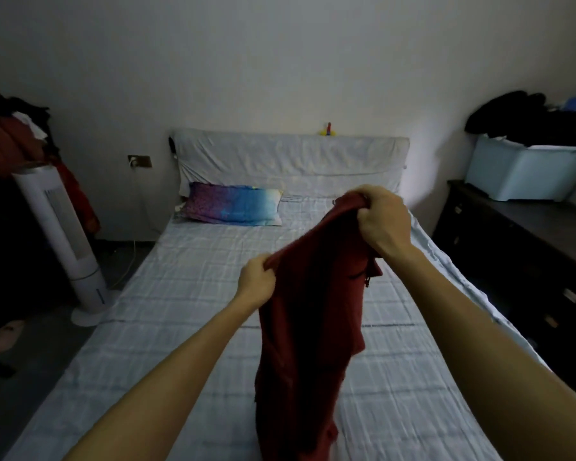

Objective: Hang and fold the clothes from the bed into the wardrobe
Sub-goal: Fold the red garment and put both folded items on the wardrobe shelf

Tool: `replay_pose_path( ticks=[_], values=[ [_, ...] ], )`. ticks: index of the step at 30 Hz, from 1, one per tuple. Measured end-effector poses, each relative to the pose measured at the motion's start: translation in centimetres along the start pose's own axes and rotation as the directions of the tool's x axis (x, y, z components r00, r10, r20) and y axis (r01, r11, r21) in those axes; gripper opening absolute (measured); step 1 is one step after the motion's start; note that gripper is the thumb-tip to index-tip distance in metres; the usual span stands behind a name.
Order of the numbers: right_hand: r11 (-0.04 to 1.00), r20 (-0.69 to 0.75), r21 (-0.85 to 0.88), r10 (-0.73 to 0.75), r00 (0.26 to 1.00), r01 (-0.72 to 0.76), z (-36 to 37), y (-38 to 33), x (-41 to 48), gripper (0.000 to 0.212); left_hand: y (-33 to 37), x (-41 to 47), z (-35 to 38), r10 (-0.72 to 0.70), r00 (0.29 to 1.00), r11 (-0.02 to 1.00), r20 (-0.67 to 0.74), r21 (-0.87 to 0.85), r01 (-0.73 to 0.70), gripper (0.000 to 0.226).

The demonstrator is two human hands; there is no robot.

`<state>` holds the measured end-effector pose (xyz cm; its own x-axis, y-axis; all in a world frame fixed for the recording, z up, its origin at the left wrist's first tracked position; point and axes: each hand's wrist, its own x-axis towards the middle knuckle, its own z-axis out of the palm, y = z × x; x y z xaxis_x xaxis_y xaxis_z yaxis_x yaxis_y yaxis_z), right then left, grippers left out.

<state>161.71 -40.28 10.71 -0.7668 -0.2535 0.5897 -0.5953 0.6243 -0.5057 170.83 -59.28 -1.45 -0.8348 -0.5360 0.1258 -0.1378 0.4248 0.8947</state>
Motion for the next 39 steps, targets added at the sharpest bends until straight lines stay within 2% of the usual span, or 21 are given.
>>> replay_pose_path(
  ticks=[3, 6, 8, 11, 13, 17, 22, 24, 28, 31, 33, 37, 39],
  values=[
    [0.997, 0.084, -0.053, 0.056, 0.995, -0.052, -0.7, 1.5, 0.3, 0.043, 4.0, 2.3, -2.9, 0.093, 0.982, 0.996, -0.167, 0.007, -0.093, 0.025],
    [0.997, 0.167, -0.019, 0.083, 0.982, -0.081, -1.1, 2.6, 0.3, 0.032, 7.1, 3.9, -4.9, 0.191, 0.969, 0.977, -0.159, 0.126, -0.172, 0.02],
    [0.997, 0.201, 0.038, 0.061, 0.978, -0.07, -1.5, 2.5, 0.1, 0.023, 8.1, 4.5, -5.4, 0.189, 0.967, 0.976, -0.173, 0.141, -0.166, 0.017],
    [0.998, 0.222, 0.057, -0.004, 0.975, -0.009, -1.9, 2.3, -0.2, 0.04, 8.7, 4.9, -5.5, 0.164, 0.97, 0.984, -0.178, 0.098, -0.149, 0.012],
    [0.996, 0.214, 0.093, -0.008, 0.977, -0.012, -1.9, 2.6, -0.4, 0.038, 8.8, 5.0, -5.8, 0.157, 0.978, 0.986, -0.137, 0.074, -0.148, 0.01],
    [0.987, 0.158, 0.151, -0.07, 0.985, 0.046, -1.7, 3.9, -0.2, 0.029, 7.1, 5.3, -7.5, 0.202, 0.978, 0.972, -0.047, 0.127, -0.195, 0.029],
    [0.985, 0.07, 0.152, -0.094, 0.993, 0.082, -1.0, 3.7, 0.5, 0.028, 5.2, 5.3, -8.6, 0.22, 0.975, 0.967, -0.012, 0.136, -0.217, 0.022],
    [0.987, 0.036, 0.143, -0.078, 0.996, 0.072, -0.8, 3.5, 0.9, 0.027, 5.4, 4.9, -8.7, 0.211, 0.976, 0.971, 0.059, 0.102, -0.216, 0.012],
    [0.991, 0.026, 0.134, -0.009, 1.0, 0.006, -1.1, 3.9, 1.5, 0.031, 6.4, 4.1, -10.2, 0.212, 0.927, 0.962, 0.31, 0.102, -0.254, 0.006],
    [0.986, 0.002, 0.167, -0.002, 1.0, 0.002, -0.8, 3.6, 1.2, 0.026, 7.0, 3.7, -9.4, 0.248, 0.906, 0.965, 0.343, -0.005, -0.263, 0.016],
    [0.976, 0.023, 0.219, 0.002, 1.0, -0.007, 0.1, 3.6, 0.9, 0.021, 7.5, 3.3, -7.8, 0.3, 0.888, 0.953, 0.349, -0.081, -0.29, 0.02],
    [0.935, 0.12, 0.354, -0.04, 0.992, -0.005, 1.1, 3.3, 0.5, 0.018, 8.7, 2.4, -5.6, 0.342, 0.802, 0.938, 0.49, -0.131, -0.321, 0.022],
    [0.898, 0.189, 0.44, -0.081, 0.979, -0.01, 0.7, 2.5, 0.2, 0.015, 9.0, 2.1, -5.2, 0.361, 0.777, 0.932, 0.516, -0.188, -0.309, 0.022]
  ],
)
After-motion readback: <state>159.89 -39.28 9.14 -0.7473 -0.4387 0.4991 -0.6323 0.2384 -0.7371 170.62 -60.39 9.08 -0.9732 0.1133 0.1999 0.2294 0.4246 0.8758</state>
